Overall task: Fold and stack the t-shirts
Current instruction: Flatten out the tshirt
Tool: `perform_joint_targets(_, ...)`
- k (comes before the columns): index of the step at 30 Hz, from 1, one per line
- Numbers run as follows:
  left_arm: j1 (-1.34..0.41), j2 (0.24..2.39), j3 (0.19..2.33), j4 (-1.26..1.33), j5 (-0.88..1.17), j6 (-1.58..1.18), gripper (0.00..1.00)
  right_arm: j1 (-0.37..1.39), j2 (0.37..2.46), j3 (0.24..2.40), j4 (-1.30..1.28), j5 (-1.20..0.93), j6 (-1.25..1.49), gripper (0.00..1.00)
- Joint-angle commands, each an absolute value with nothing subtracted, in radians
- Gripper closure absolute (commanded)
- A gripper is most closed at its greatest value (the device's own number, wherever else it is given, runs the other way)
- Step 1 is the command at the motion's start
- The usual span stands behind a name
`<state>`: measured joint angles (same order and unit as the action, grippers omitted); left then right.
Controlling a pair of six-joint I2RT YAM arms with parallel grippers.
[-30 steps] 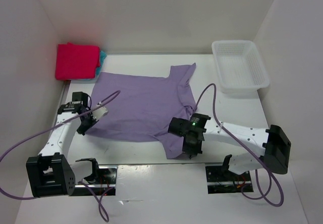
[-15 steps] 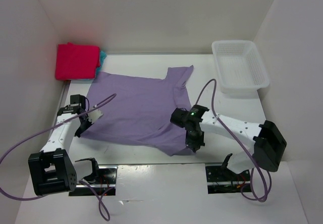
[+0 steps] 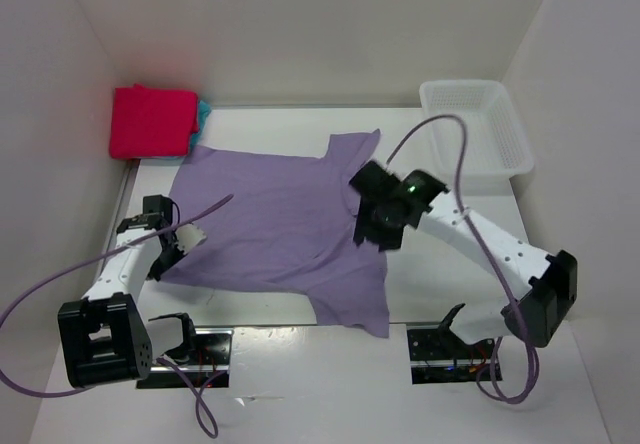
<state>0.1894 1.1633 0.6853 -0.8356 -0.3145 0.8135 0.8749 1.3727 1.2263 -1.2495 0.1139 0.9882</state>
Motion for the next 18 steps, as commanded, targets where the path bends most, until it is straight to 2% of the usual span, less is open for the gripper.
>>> perform_joint_targets(1,0.196,1.161,0.657,-0.851,-0.342,0.831,0.91,0.682,1.377,1.368,-1.043,0.258,0.777,0.43)
perform_joint_targets(3,0.196,1.161,0.637,-0.842,-0.353,0.822,0.89,0.608,1.466,1.434,-0.947,0.294,0.683,0.43)
perform_joint_targets(4,0.196,1.161,0.637,-0.842,-0.362,0.822,0.88,0.607,1.585,1.471,-0.922,0.332,0.629,0.43)
perform_joint_targets(7,0.196,1.161,0.637,-0.842,-0.362,0.802,0.88,0.607,1.770,1.616,-0.899,0.443,0.542,0.44)
perform_joint_targets(10,0.196,1.172,0.637,-0.842,-0.362,0.793,0.88,0.607,1.966,1.698,-0.847,0.453,0.465,0.44)
perform_joint_targets(14,0.196,1.195,0.646,-0.842,-0.362,0.772,0.87,0.607,2.066,1.744,-0.802,0.497,0.390,0.44)
perform_joint_targets(18,0.196,1.216,0.655,-0.842,-0.362,0.762,0.87,0.607,2.128,1.775,-0.821,0.497,0.356,0.52)
